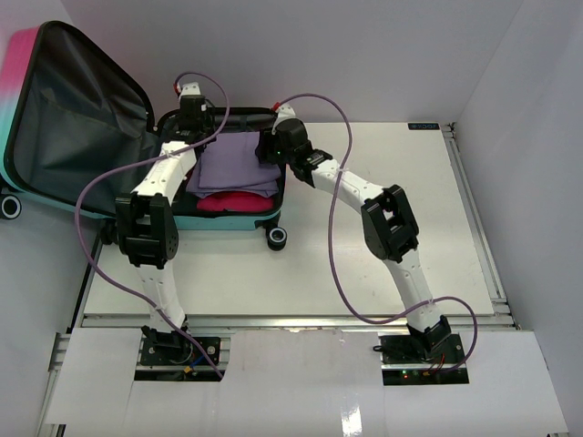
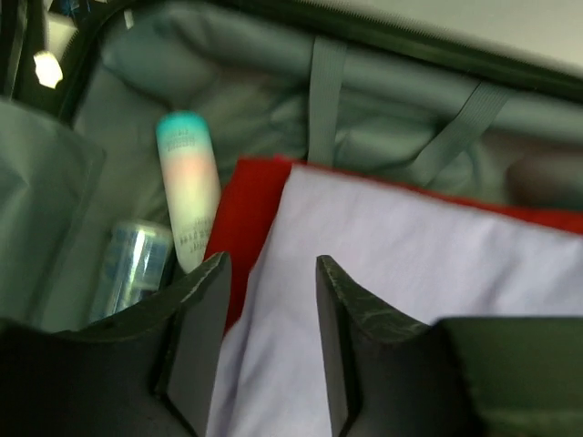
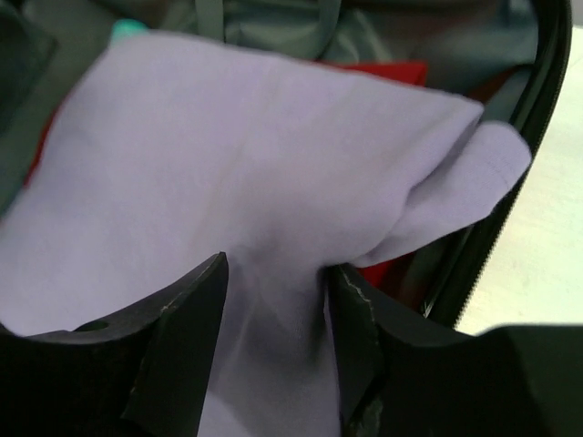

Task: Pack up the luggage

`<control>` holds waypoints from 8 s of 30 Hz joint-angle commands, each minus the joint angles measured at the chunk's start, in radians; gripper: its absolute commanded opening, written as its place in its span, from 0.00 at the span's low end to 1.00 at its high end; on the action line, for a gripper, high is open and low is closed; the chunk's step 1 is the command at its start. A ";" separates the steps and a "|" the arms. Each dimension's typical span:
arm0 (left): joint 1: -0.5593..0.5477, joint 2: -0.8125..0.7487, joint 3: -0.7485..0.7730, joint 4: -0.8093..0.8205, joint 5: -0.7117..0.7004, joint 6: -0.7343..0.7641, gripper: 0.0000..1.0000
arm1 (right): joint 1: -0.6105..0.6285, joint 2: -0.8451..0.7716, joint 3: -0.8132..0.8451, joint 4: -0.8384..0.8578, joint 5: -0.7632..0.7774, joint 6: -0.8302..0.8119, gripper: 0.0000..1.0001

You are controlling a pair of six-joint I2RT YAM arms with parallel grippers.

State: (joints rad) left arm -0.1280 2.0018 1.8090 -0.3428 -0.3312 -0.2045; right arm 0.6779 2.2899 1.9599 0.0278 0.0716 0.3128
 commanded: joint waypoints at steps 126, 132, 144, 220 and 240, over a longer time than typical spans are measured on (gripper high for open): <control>0.065 0.025 0.058 0.137 0.077 -0.077 0.63 | -0.094 -0.315 -0.266 0.111 -0.074 -0.259 0.53; 0.065 -0.040 0.016 0.144 0.138 -0.132 0.14 | -0.042 -0.247 -0.213 0.076 -0.130 -0.235 0.23; 0.065 0.065 -0.133 0.247 0.183 -0.234 0.00 | 0.022 -0.112 -0.206 -0.047 -0.002 -0.150 0.08; -0.049 -0.961 -0.758 -0.098 -0.918 -0.448 0.62 | -0.080 -0.799 -0.837 -0.088 -0.034 -0.184 0.55; 0.357 -0.805 -0.656 0.142 -0.672 -0.242 0.69 | -0.089 -0.704 -0.721 -0.120 -0.100 -0.222 0.60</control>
State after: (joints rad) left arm 0.2207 1.1566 1.1450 -0.2987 -1.0322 -0.5300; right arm 0.5968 1.5863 1.2360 -0.0892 -0.0377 0.1221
